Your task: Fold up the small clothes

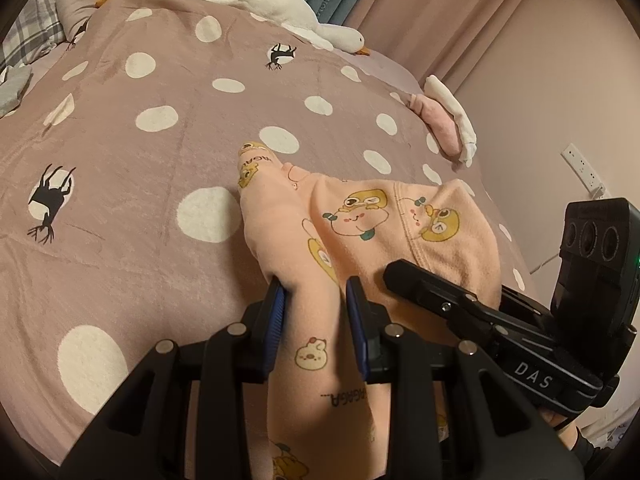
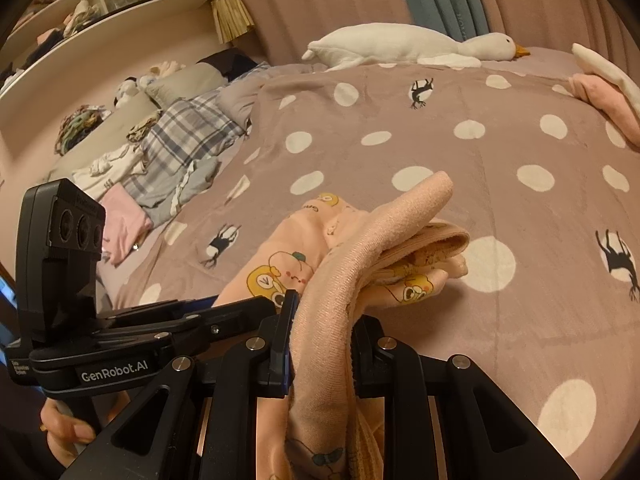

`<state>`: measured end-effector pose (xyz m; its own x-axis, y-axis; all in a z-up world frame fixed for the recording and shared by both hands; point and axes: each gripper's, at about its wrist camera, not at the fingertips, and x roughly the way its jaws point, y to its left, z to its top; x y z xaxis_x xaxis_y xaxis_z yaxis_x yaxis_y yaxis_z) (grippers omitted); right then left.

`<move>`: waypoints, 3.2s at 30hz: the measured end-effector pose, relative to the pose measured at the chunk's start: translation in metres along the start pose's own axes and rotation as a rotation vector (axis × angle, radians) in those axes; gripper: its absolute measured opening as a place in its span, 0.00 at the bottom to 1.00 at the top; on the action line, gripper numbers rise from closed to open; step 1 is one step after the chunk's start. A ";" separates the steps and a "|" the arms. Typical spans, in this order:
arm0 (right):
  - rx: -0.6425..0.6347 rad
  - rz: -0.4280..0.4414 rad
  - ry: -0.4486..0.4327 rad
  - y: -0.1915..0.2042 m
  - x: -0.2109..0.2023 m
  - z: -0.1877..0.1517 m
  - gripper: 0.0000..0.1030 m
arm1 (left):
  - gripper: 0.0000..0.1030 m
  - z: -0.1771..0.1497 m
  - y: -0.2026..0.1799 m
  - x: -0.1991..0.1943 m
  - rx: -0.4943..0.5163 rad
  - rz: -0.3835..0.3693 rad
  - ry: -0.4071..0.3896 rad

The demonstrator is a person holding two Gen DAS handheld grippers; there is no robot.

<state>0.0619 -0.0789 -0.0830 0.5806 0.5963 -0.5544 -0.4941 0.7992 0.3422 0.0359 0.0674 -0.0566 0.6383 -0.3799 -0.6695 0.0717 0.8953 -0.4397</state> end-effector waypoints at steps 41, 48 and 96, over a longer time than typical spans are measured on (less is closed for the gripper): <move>0.023 0.012 0.003 -0.020 0.059 0.042 0.22 | 0.28 0.062 0.041 0.064 -0.016 0.032 0.043; 0.017 0.012 -0.003 -0.025 0.067 0.051 0.22 | 0.28 0.075 0.044 0.072 -0.003 0.041 0.039; 0.052 0.001 0.037 -0.064 0.107 0.073 0.22 | 0.28 0.097 0.060 0.120 -0.008 0.084 0.085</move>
<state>0.2022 -0.0607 -0.1089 0.5552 0.5948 -0.5814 -0.4596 0.8020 0.3816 0.1916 0.0982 -0.1052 0.5748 -0.3222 -0.7522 0.0141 0.9230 -0.3846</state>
